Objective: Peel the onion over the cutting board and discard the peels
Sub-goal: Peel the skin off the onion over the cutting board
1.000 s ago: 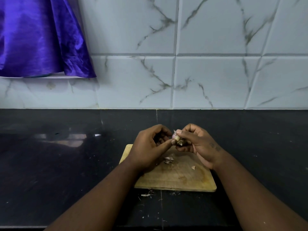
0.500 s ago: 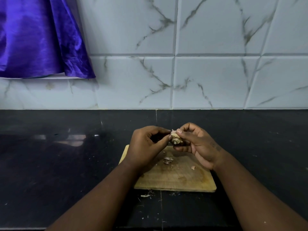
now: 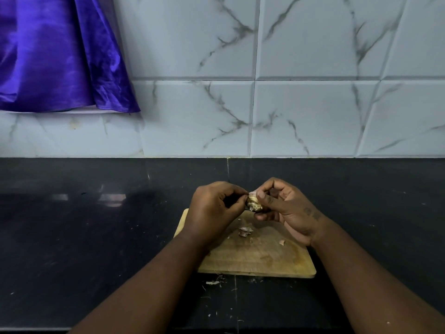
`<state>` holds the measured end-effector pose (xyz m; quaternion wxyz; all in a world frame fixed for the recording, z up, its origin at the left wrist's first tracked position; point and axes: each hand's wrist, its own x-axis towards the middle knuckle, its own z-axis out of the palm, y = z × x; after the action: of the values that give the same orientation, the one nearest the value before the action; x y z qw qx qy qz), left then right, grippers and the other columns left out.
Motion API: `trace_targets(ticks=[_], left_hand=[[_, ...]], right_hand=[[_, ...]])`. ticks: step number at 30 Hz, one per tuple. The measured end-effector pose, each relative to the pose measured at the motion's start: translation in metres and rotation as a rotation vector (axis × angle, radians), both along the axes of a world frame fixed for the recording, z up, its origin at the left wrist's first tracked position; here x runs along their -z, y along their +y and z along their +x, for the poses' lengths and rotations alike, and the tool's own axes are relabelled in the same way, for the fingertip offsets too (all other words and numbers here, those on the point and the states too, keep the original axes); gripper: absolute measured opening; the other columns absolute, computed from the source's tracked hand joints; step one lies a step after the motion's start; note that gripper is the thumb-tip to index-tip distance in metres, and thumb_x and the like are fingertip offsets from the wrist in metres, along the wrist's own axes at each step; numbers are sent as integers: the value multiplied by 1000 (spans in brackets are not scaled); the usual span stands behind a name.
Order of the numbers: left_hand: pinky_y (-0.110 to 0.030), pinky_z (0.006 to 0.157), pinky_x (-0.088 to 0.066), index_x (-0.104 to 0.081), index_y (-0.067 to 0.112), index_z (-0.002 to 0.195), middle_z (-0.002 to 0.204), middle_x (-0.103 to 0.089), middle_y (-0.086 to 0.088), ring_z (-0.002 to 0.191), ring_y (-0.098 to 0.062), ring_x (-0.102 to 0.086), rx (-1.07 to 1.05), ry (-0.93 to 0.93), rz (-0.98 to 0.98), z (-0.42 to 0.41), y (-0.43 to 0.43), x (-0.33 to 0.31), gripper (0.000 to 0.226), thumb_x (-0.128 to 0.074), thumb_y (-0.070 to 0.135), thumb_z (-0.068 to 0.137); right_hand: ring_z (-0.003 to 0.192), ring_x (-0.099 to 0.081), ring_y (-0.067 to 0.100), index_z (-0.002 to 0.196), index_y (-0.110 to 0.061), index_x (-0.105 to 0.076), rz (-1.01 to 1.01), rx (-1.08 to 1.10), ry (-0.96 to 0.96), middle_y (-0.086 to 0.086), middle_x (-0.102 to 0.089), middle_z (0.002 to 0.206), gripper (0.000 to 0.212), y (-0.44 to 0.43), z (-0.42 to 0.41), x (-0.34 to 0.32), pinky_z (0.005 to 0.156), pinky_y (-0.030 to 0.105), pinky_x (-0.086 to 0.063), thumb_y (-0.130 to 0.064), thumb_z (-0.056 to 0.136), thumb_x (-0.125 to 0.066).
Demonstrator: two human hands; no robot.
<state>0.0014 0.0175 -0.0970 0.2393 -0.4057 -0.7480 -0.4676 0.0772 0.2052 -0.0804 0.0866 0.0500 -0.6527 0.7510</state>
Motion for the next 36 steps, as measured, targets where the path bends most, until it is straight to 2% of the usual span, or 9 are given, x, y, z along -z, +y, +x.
trace_targets(ticks=[2, 6, 8, 12, 16, 19, 26, 30, 36], left_hand=[[-34, 68, -62, -84, 17, 100, 88, -80, 5, 77, -8, -73, -45, 80, -59, 1, 0, -1, 11, -82, 13, 90], [-37, 65, -61, -81, 18, 97, 86, -76, 6, 75, -10, -69, -96, 182, -118, 4, 0, -4, 9, -80, 13, 90], [-37, 65, -61, -80, 17, 95, 86, -76, 6, 75, -9, -69, -102, 160, -98, 4, 1, -3, 8, -80, 12, 89], [-37, 71, -63, -84, 16, 97, 87, -79, 7, 80, -7, -74, -9, -52, 43, 0, 2, 1, 9, -80, 10, 93], [-36, 72, -63, -85, 17, 103, 91, -81, 6, 83, -5, -75, 16, 37, 0, 0, 1, 0, 12, -81, 13, 93], [-38, 69, -63, -84, 18, 103, 90, -80, 5, 81, -9, -74, -21, 117, -81, 0, -1, -1, 11, -80, 16, 93], [-39, 66, -62, -82, 17, 98, 87, -78, 5, 76, -11, -71, -61, 169, -135, 4, 0, -4, 8, -80, 14, 90], [-39, 66, -61, -81, 17, 95, 85, -77, 6, 75, -10, -70, -70, 106, -76, 3, 2, -1, 8, -80, 12, 89], [-30, 71, -62, -85, 17, 101, 90, -80, 6, 81, -4, -73, 12, 68, -38, 3, 2, -1, 10, -82, 13, 92]], right_hand=[[79, -71, 19, 85, -11, -69, 4, 11, 1, 7, -74, 91, 9, 0, 0, 0, 64, 27, -64, -17, 83, -75], [78, -70, 21, 83, -13, -69, 21, 25, -6, 16, -70, 99, 10, -1, 0, 1, 63, 28, -63, -19, 81, -78], [80, -71, 21, 82, -15, -70, 19, 16, -9, 15, -70, 100, 9, -1, 0, 2, 65, 29, -64, -20, 82, -78], [84, -70, 20, 85, -14, -71, -38, 16, -17, 14, -71, 100, 7, -1, -1, 2, 64, 27, -64, -19, 84, -76], [80, -69, 21, 86, -12, -72, -27, 49, -20, 18, -71, 104, 12, 1, -1, 0, 62, 26, -62, -22, 82, -77], [76, -67, 24, 81, -14, -73, 30, 63, -14, 21, -70, 102, 11, 1, -1, 2, 61, 28, -61, -23, 80, -79], [71, -66, 23, 87, -5, -70, 66, 76, 4, 21, -71, 96, 17, 2, -1, 2, 60, 29, -59, -19, 82, -78], [71, -66, 23, 86, -7, -71, 52, 70, -9, 15, -73, 92, 16, 1, -2, 4, 58, 28, -58, -21, 82, -77], [69, -64, 25, 85, -8, -71, 68, 103, 8, 28, -68, 98, 17, 4, -4, 5, 58, 28, -59, -21, 79, -80]])
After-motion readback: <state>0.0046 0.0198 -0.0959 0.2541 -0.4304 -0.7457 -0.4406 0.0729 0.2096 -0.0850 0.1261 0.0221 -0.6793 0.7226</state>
